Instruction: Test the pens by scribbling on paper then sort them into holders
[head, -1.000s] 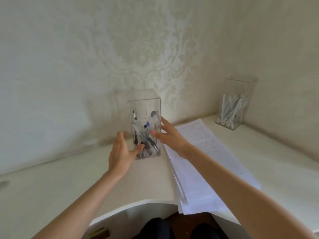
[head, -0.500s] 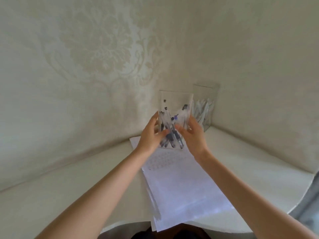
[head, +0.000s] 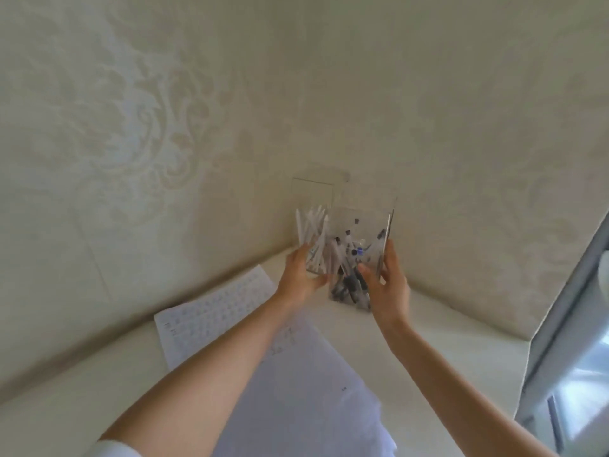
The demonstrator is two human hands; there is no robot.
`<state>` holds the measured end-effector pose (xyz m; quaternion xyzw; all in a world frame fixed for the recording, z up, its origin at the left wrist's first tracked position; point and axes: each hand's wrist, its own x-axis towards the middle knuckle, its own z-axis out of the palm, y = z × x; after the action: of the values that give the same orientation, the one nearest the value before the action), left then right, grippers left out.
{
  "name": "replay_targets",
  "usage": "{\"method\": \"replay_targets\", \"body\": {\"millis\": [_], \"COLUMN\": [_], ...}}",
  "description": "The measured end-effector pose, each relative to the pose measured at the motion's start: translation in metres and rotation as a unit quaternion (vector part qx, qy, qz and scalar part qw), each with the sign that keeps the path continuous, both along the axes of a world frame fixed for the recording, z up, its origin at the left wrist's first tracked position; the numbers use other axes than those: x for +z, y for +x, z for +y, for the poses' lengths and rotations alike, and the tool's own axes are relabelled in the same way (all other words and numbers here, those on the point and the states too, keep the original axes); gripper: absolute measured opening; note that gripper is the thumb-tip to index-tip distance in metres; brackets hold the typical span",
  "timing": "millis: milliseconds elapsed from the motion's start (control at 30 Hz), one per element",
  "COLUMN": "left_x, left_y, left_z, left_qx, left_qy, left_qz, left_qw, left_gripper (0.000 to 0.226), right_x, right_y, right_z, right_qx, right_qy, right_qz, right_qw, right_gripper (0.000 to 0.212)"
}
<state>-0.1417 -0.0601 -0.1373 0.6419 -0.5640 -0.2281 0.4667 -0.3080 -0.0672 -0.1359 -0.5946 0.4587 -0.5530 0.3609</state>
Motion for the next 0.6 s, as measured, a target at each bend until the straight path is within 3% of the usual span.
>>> {"method": "replay_targets", "body": {"millis": [400,500,600], "left_x": [-0.03,-0.028,-0.014], "left_y": [0.023,0.031,0.039], "left_z": [-0.057,-0.063,-0.066], "left_qx": [-0.018,-0.026,-0.036], "left_qy": [0.017,0.057,0.092], "left_qz": [0.103,0.09,0.024], "left_qw": [0.994,0.994,0.995], "left_gripper": [0.092,0.093,0.091], "right_x": [0.006,0.008,0.013], "right_y": [0.043,0.052,0.054], "right_z": [-0.041,-0.042,-0.044], "right_qx": [-0.078,-0.094,-0.096], "right_qy": [0.015,0.014,0.028], "right_qz": [-0.007,0.022,0.049], "right_qw": [0.997,0.995,0.994], "right_gripper": [0.068,0.069,0.07]}}
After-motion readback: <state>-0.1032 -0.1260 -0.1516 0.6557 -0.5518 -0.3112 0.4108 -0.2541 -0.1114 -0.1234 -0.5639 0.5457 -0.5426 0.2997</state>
